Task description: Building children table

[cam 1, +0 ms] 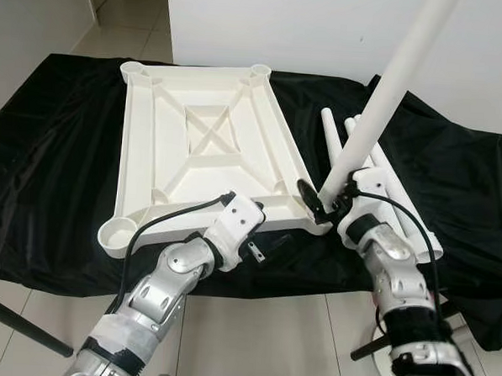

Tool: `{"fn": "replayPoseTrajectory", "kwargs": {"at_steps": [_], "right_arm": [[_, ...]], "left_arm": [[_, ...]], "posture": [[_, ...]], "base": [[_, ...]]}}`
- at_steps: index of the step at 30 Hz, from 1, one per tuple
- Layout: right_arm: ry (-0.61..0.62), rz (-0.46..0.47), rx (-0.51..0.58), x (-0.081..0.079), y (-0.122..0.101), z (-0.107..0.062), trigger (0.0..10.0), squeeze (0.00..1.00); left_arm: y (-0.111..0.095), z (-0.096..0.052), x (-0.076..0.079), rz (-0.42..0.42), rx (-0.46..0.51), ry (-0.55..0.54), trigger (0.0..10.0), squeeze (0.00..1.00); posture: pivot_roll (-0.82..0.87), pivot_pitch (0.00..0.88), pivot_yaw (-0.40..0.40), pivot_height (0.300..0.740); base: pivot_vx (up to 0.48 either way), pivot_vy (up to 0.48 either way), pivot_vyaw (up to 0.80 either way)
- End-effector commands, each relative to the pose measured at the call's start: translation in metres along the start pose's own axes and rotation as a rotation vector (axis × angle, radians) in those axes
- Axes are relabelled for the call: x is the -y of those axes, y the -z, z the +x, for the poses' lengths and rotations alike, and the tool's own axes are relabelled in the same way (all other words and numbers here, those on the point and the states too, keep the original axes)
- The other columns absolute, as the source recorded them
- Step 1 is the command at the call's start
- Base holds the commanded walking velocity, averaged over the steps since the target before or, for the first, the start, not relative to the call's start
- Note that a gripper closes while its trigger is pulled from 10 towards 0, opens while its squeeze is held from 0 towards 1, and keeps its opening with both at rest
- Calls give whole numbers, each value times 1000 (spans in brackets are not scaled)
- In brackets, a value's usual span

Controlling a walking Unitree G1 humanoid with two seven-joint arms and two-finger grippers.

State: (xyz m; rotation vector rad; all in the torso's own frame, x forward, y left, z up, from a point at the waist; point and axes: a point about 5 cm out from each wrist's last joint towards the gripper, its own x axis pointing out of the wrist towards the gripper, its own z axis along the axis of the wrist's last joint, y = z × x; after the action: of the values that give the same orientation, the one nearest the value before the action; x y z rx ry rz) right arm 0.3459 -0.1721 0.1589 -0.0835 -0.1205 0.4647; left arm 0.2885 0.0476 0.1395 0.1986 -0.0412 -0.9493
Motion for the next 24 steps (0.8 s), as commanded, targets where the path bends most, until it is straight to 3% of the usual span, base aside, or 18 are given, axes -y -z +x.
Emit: {"fn": "replayPoseTrajectory", "kwargs": {"at_steps": [1,4,5,6,7,10,11,13,18,19,24], "right_arm": [[-25,-6,-15,1,4,0,10000,0],[-48,-19,-28,4,6,2,9922,0],[-57,-25,-36,5,7,2,5412,0],[-57,-25,-36,5,7,2,5412,0],[-61,-30,-43,6,9,3,2941,0],[-61,-33,-46,7,10,3,2941,0],[-62,-31,-49,8,12,3,78,0],[-63,-28,-53,9,14,1,0,0],[-51,-37,-63,11,17,-1,0,0],[-34,-33,-68,13,19,-3,9686,0],[7,0,-74,14,23,-6,10000,0]], "left_arm": [[-2,2,3,12,8,34,10000,0],[-2,1,3,14,8,34,10000,0],[-2,1,3,16,7,34,10000,0],[-2,1,3,16,7,34,10000,0],[-2,1,3,17,7,35,10000,0],[-2,1,3,18,7,35,10000,0],[-2,1,3,19,7,35,10000,0],[-2,1,3,19,7,36,10000,0],[-1,1,4,18,6,37,10000,0],[-1,1,4,17,7,37,10000,0],[-1,2,5,16,6,38,10000,0]], "posture": [[-2,19,-35,740],[4,15,-34,740],[4,14,-33,740],[4,14,-33,740],[5,14,-34,740],[5,14,-34,740],[6,15,-34,740],[4,15,-34,740],[2,16,-36,740],[0,16,-36,740],[-4,18,-36,740]], "base": [[0,0,0],[0,0,0],[0,0,0],[0,0,0],[0,0,0],[0,0,0],[0,0,0],[0,0,0],[0,0,0],[0,0,0],[0,0,0]]}}
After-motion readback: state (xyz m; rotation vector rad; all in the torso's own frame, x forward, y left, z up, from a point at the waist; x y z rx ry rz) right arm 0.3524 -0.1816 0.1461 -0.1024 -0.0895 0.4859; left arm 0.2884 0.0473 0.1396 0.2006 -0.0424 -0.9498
